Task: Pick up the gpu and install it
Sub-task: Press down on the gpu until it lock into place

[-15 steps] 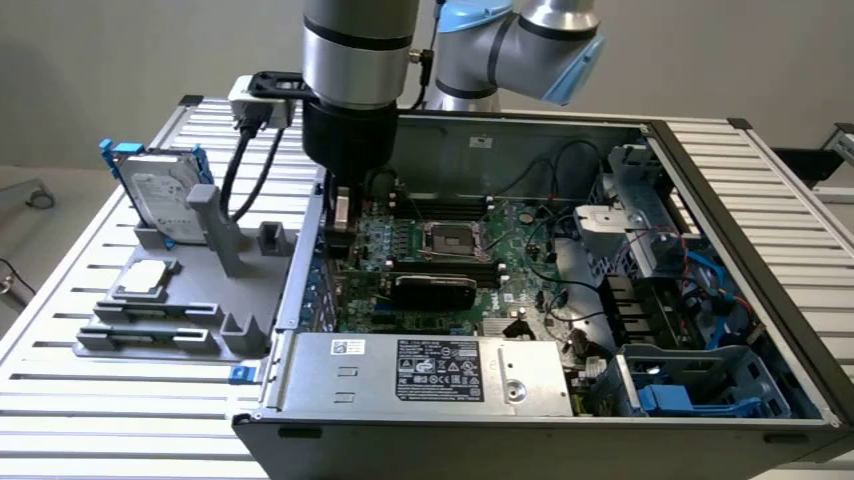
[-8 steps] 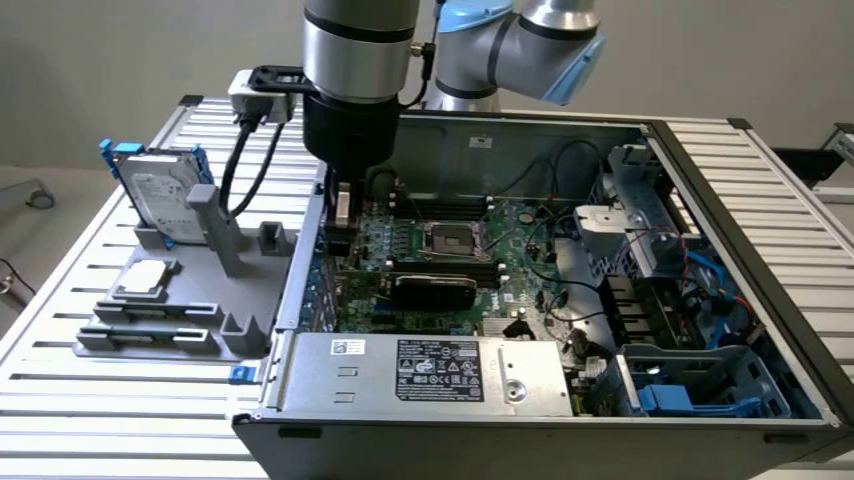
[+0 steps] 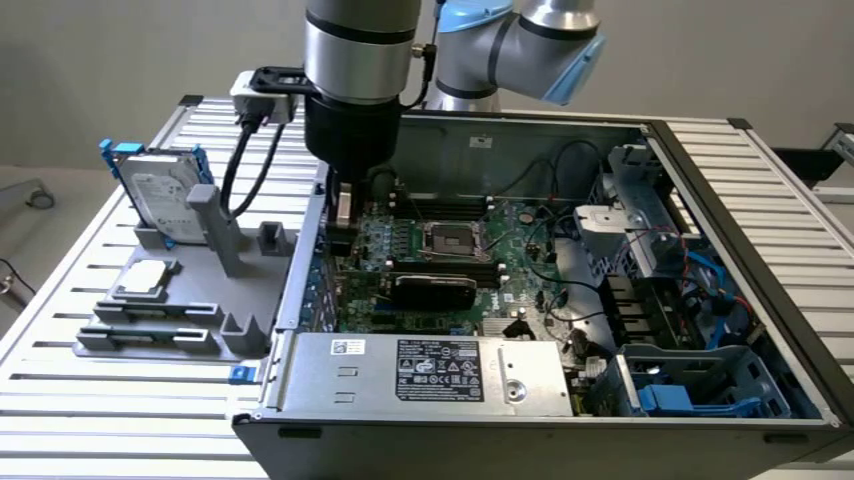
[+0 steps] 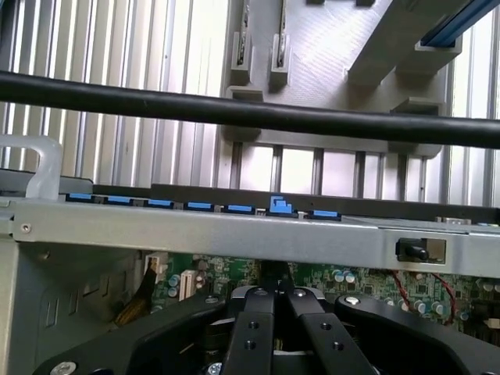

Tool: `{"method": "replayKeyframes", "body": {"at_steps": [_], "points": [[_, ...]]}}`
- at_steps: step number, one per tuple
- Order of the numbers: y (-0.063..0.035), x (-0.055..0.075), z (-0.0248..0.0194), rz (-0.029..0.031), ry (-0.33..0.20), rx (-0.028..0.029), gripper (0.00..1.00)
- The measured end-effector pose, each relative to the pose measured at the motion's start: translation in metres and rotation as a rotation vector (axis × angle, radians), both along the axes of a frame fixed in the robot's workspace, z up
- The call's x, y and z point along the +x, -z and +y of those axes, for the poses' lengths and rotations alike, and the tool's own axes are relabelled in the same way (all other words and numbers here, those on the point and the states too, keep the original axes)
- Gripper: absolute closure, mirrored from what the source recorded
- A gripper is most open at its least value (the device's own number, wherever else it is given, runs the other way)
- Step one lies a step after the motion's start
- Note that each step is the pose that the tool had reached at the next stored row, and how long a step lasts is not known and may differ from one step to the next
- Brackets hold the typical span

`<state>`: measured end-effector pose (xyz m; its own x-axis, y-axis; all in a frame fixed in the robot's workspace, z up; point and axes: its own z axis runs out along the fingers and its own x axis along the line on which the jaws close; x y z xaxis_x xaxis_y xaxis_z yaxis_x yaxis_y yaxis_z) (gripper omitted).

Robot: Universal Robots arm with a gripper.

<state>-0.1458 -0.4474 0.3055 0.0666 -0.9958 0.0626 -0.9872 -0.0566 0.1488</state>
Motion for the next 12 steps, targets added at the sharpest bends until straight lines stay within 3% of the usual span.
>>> {"method": "replayKeyframes", "body": {"at_steps": [5,7,10,12], "points": [[-0.0021,0.014,0.0,0.0002,0.0,0.0001,0.89],[-0.004,0.022,-0.0001,0.0002,0.0,0.0026,0.89],[-0.0069,0.031,0.0,-0.0005,0.0,0.0125,0.89],[-0.0072,0.032,0.0008,-0.0048,0.0,0.0191,0.89]]}}
